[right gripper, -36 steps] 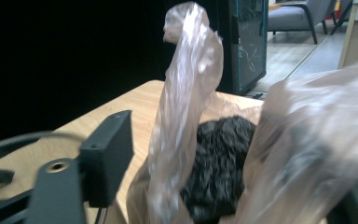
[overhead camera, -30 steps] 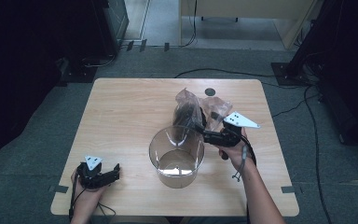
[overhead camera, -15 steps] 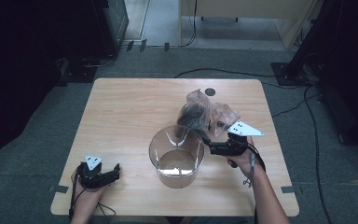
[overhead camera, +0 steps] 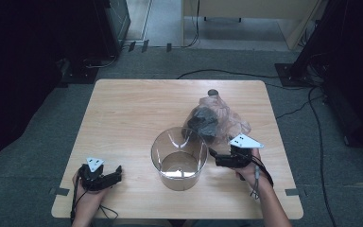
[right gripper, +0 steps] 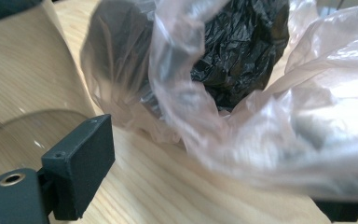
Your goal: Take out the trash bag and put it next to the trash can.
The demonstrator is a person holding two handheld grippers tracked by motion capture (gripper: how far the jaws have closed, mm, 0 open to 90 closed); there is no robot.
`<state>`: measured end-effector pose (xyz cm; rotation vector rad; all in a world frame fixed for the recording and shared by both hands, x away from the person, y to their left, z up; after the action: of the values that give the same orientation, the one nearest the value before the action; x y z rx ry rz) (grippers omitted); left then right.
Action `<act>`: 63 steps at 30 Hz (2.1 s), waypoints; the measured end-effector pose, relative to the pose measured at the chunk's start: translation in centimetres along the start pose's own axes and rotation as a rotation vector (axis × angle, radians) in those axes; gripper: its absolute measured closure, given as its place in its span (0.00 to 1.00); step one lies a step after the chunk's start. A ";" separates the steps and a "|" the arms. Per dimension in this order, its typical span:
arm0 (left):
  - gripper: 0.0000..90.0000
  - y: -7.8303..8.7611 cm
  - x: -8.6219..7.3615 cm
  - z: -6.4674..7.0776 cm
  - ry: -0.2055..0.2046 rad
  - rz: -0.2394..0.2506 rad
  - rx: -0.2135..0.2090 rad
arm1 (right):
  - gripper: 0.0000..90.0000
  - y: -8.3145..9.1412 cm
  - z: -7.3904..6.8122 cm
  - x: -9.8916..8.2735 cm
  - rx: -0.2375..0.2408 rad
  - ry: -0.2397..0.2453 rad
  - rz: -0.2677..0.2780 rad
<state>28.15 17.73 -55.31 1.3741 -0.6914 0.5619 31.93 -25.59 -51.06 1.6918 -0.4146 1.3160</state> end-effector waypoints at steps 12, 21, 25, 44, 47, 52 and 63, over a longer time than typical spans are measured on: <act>0.12 0.2 -0.2 0.0 0.000 0.000 -0.002 | 0.12 0.8 -0.1 -3.1 -0.036 -0.027 -0.103; 0.12 0.2 -0.2 0.0 0.000 0.000 -0.002 | 0.07 2.2 0.1 -5.6 -0.017 -0.062 -0.190; 0.12 0.2 -0.2 0.0 0.000 0.000 -0.002 | 0.06 2.8 0.3 -6.4 -0.034 -0.088 -0.227; 0.12 0.2 -0.2 0.0 -0.001 0.000 -0.002 | 0.06 7.8 3.3 -9.4 -0.240 -0.165 -0.274; 0.12 0.2 -0.2 0.0 0.000 0.000 -0.002 | 0.06 8.8 4.2 -10.0 -0.297 -0.190 -0.280; 0.12 0.2 -0.2 0.1 -0.002 -0.001 -0.004 | 0.06 9.9 5.4 -10.6 -0.401 -0.237 -0.296; 0.12 0.2 -0.2 0.1 -0.004 0.001 -0.009 | 0.03 10.2 6.1 -10.9 -0.470 -0.288 -0.303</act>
<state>27.90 17.64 -55.32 1.3672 -0.6969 0.5568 24.00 -38.70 -56.11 1.4705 -0.5603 0.6887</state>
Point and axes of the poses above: each handheld gripper's, and its own axes: y roughly backward along the jaws, x roughly out of its top, z roughly to its right, the point moved 5 cm from there along -y, roughly forward along the jaws, and after that the axes turned 5 degrees about y, right-handed, at the moved point
